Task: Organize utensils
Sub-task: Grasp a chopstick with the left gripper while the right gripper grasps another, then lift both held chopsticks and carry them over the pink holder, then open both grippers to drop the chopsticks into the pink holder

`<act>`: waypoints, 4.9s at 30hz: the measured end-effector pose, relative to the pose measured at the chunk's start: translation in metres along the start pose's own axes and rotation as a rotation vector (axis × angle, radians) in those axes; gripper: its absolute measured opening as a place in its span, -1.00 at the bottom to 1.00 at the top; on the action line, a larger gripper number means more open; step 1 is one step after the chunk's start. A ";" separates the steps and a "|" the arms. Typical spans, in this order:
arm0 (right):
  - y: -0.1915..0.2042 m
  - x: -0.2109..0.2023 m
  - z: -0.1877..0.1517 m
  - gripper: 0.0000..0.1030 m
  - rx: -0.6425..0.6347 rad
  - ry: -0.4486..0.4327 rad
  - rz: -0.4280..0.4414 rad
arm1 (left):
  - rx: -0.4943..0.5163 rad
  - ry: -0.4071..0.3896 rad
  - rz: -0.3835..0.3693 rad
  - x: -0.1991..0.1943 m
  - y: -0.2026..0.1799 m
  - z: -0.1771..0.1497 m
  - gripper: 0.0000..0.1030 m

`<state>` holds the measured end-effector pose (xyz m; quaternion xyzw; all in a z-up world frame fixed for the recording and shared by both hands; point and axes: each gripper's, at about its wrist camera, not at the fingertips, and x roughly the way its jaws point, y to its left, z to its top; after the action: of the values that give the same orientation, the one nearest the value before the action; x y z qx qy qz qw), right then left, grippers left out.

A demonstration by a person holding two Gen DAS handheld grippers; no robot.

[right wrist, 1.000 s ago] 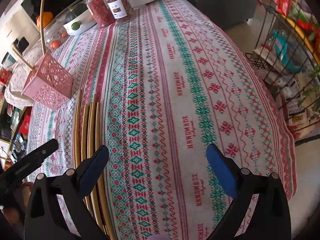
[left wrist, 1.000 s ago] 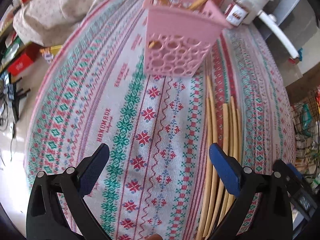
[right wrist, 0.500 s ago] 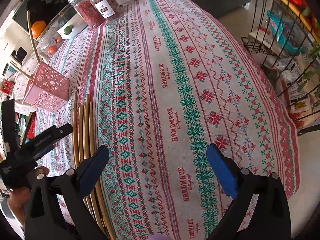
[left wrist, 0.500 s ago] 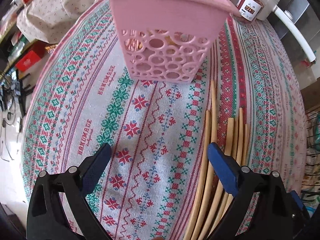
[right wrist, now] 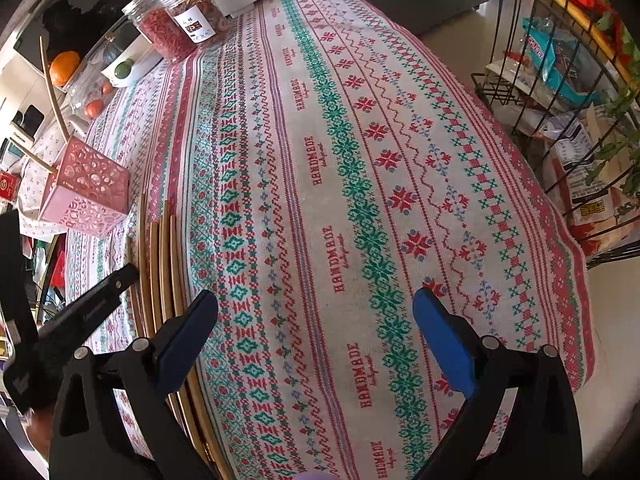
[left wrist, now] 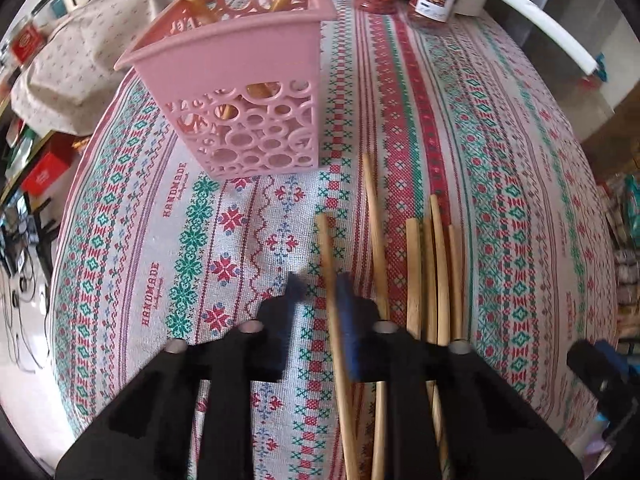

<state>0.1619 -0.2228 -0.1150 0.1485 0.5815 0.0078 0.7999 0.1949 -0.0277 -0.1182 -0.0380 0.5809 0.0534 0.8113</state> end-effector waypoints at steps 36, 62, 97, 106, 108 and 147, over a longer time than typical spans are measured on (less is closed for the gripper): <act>0.138 0.056 0.009 -0.89 -0.269 -0.066 -0.114 | -0.083 -0.093 -0.164 -0.052 0.104 -0.029 -0.92; 0.059 -0.117 -0.034 -0.89 -0.145 -0.418 0.279 | -0.148 -0.486 -0.336 -0.158 0.131 -0.075 -0.92; 0.137 -0.194 0.092 -0.89 -0.031 -0.620 0.476 | -0.370 -0.681 -0.297 -0.200 0.170 0.064 -0.85; 0.154 -0.162 0.101 -0.89 -0.026 -0.570 0.436 | -0.481 -0.709 -0.294 -0.208 0.206 0.051 -0.65; 0.158 -0.156 0.101 -0.89 -0.027 -0.562 0.428 | -0.478 -0.698 -0.295 -0.207 0.207 0.051 -0.65; 0.140 -0.103 -0.017 0.54 -0.286 -0.581 0.025 | -0.205 -0.622 -0.051 -0.179 0.118 -0.049 0.62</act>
<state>0.1348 -0.1036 0.0101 0.0380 0.3199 0.0566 0.9450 0.0757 0.0759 0.0356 -0.1156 0.2956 0.1003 0.9430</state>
